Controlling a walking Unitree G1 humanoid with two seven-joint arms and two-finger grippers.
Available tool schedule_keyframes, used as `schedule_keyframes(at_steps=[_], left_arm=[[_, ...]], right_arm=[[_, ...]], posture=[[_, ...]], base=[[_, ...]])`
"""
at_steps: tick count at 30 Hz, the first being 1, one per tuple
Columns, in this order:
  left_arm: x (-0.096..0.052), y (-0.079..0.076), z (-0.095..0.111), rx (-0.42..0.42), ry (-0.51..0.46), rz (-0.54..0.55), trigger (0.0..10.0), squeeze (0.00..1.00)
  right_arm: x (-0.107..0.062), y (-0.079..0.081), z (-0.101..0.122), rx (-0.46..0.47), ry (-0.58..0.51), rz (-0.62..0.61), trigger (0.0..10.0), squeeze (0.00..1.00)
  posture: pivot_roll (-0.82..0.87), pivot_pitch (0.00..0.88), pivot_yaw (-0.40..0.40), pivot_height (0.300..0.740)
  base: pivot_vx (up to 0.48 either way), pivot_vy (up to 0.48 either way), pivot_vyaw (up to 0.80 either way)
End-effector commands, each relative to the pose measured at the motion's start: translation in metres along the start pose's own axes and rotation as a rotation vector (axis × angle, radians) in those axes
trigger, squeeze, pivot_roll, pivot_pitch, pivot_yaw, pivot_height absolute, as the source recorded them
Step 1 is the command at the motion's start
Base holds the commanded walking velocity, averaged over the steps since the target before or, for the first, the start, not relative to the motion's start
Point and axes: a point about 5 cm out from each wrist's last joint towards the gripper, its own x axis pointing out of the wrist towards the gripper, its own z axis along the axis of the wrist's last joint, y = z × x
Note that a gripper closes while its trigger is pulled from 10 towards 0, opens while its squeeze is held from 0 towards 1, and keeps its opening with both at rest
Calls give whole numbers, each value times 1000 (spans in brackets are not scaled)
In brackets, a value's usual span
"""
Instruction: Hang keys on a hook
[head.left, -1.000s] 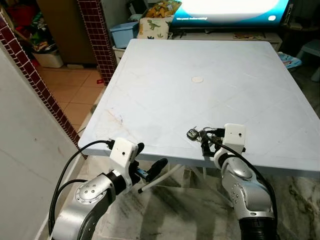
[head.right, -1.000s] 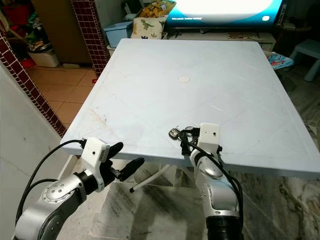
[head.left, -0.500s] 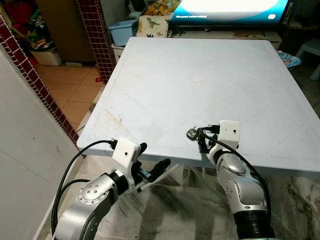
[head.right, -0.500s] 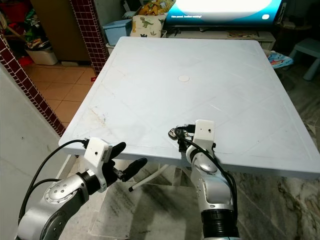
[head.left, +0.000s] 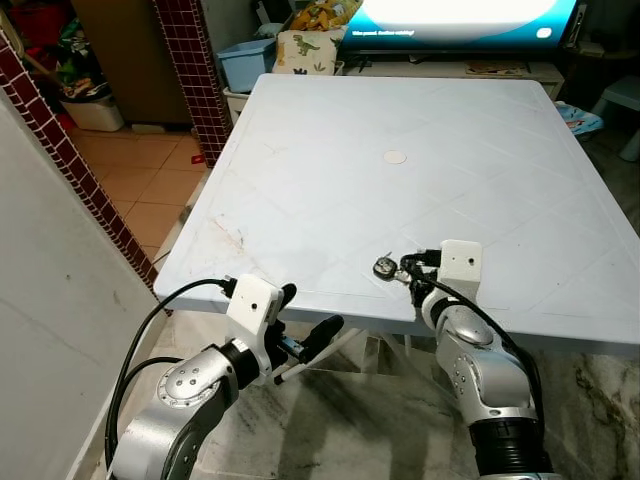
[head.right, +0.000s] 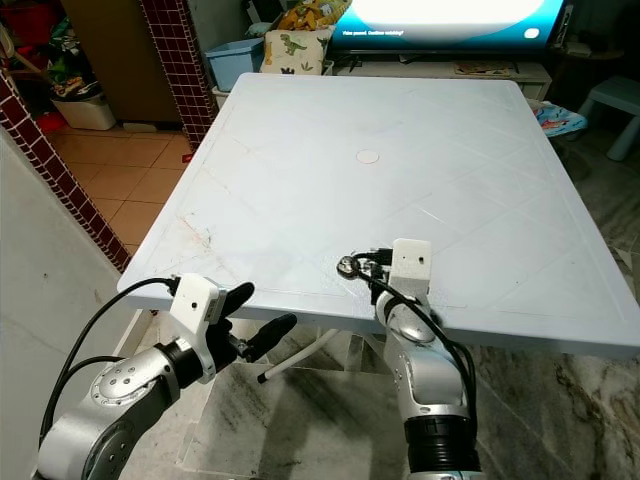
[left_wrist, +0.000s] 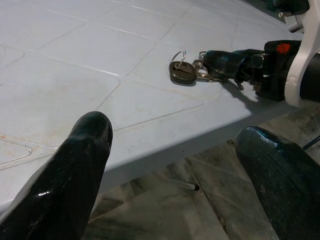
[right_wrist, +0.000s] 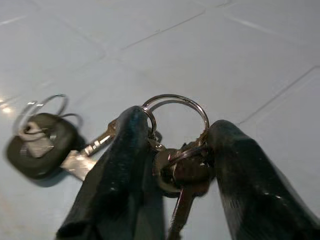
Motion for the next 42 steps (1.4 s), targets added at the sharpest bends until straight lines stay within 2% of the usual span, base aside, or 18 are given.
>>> schedule_keyframes(at_steps=[1,8,16,18,22,25,26,37,38,39,40,41,42], left_arm=[[1,1,0,15,4,0,10000,0],[2,0,1,17,3,-2,10000,0],[3,1,1,21,2,-1,10000,0],[3,1,1,21,0,1,10000,0],[4,2,2,25,-1,5,10000,0],[4,2,2,27,0,5,10000,0],[5,2,2,28,0,7,10000,0],[7,2,2,33,-3,5,10000,0],[7,2,2,35,-3,4,10000,0],[7,2,2,36,-3,4,10000,0],[7,2,2,37,-3,5,10000,0],[7,2,2,37,-3,5,10000,0],[7,2,2,37,-4,7,10000,0]], right_arm=[[0,1,-1,-27,-2,-8,0,0],[1,0,-1,-37,4,-16,0,0],[0,0,1,-112,-22,-25,0,0],[-1,2,7,-208,-83,-14,0,0],[-3,8,14,-289,-147,2,0,0],[-3,8,16,-313,-168,4,0,0],[-4,10,21,-354,-212,6,0,0],[-6,13,29,-400,-288,33,0,0],[-7,13,28,-402,-282,38,1804,0],[-7,13,28,-403,-278,42,1804,0],[-6,9,24,-394,-250,31,8745,0],[-6,9,24,-394,-250,31,8745,0],[-7,2,21,-384,-227,9,10000,212]], posture=[[3,94,50,740],[3,93,51,740],[2,90,52,740],[2,90,51,740],[1,88,52,740],[1,87,52,740],[1,85,54,740],[-4,81,52,740],[-4,81,52,740],[-3,79,50,740],[-1,79,48,740],[-1,79,48,740],[-1,79,48,740]], base=[[0,0,0],[0,0,0],[0,0,0],[0,0,0],[0,0,0],[0,0,0],[0,0,0],[0,0,0],[0,0,0],[0,0,0],[0,0,0],[0,0,0],[0,0,0]])
